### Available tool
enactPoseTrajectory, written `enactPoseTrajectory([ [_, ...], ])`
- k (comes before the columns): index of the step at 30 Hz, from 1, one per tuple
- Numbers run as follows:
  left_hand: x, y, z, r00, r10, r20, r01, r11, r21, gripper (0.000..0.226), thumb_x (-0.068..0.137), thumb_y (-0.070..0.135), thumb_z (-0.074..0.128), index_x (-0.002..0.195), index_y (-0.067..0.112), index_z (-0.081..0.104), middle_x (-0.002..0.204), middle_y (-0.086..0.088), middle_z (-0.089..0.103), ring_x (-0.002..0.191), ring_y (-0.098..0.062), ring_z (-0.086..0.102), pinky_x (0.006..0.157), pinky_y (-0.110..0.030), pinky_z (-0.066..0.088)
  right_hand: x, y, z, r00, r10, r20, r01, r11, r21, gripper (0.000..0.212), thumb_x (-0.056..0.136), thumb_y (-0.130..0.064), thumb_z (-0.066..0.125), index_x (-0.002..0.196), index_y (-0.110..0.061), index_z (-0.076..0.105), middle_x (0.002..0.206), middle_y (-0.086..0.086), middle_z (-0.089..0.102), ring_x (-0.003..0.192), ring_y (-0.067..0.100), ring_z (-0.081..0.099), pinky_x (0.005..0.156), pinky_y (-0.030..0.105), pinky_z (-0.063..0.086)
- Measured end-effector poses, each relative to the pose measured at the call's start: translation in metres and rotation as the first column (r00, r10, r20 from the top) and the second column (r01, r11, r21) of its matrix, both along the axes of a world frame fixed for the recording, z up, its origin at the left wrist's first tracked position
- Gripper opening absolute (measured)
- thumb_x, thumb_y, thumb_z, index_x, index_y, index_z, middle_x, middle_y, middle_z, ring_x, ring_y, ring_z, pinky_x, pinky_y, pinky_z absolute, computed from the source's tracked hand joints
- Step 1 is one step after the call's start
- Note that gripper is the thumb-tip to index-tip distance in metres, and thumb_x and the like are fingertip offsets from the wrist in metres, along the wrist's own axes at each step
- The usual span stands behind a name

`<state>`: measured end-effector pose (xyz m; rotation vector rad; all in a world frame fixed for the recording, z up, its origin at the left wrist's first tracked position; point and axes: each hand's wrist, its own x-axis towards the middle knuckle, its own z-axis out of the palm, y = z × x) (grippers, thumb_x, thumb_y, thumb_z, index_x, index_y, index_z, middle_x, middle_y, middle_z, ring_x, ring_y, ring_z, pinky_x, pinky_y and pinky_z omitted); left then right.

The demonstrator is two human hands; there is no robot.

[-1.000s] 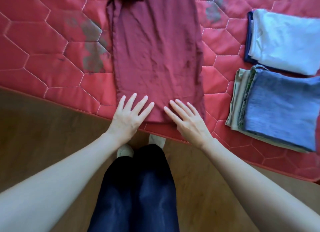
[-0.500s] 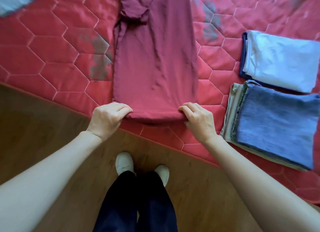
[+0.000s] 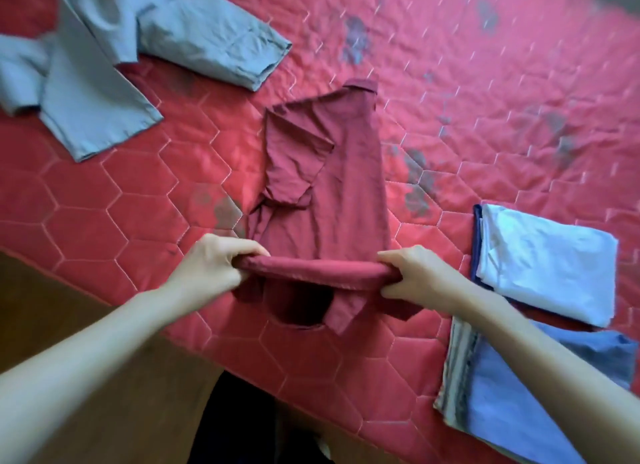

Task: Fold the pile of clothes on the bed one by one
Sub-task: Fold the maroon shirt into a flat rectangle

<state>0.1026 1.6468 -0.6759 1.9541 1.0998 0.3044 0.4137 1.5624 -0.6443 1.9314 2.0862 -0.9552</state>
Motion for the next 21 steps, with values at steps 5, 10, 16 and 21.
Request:
enactPoseTrajectory([
  [5,0.067,0.191,0.0,0.998,0.021,0.064,-0.01,0.985,-0.175,0.037,0.063,-0.008,0.072,0.09,0.018,0.074,0.073,0.008,0.063,0.071,-0.002,0.051,0.07,-0.025,0.041,0.061,0.209,-0.001,0.992,-0.122,-0.04,0.119,0.99,-0.079,0.021,0.07,-0.014,0.075,0.078,-0.008,0.057,0.065,-0.004,0.05,0.065,0.018,0.047,0.055,0.029,0.034],
  [10,0.135,0.343,-0.062,0.899,0.431,0.076,-0.382,0.857,-0.345,0.03,0.089,0.01,0.063,0.118,0.011,0.06,0.091,-0.001,0.061,0.081,-0.014,0.056,0.074,-0.022,0.046,0.118,0.362,-0.056,0.795,-0.58,-0.178,0.601,0.793,0.1,0.051,0.079,-0.024,0.075,0.126,-0.015,0.059,0.114,0.006,0.061,0.107,0.021,0.055,0.092,0.028,0.042],
  [16,0.146,0.338,-0.125,0.882,0.444,-0.155,-0.45,0.893,-0.006,0.036,0.088,0.029,0.065,0.119,0.011,0.062,0.12,-0.014,0.059,0.113,-0.031,0.054,0.095,-0.034,0.039,0.103,0.366,-0.139,0.709,-0.69,-0.143,0.705,0.7,0.116,0.075,0.087,-0.04,0.067,0.149,-0.015,0.032,0.15,0.013,0.034,0.139,0.025,0.034,0.114,0.034,0.028],
  [21,0.148,0.3,-0.146,0.85,0.434,-0.299,-0.347,0.888,0.3,0.041,0.084,0.04,0.068,0.119,0.02,0.062,0.121,-0.007,0.049,0.111,-0.03,0.046,0.089,-0.043,0.037,0.076,0.32,-0.176,0.716,-0.66,-0.228,0.697,0.656,0.29,0.065,0.094,-0.033,0.06,0.149,-0.012,0.033,0.152,0.01,0.032,0.141,0.022,0.03,0.116,0.031,0.024],
])
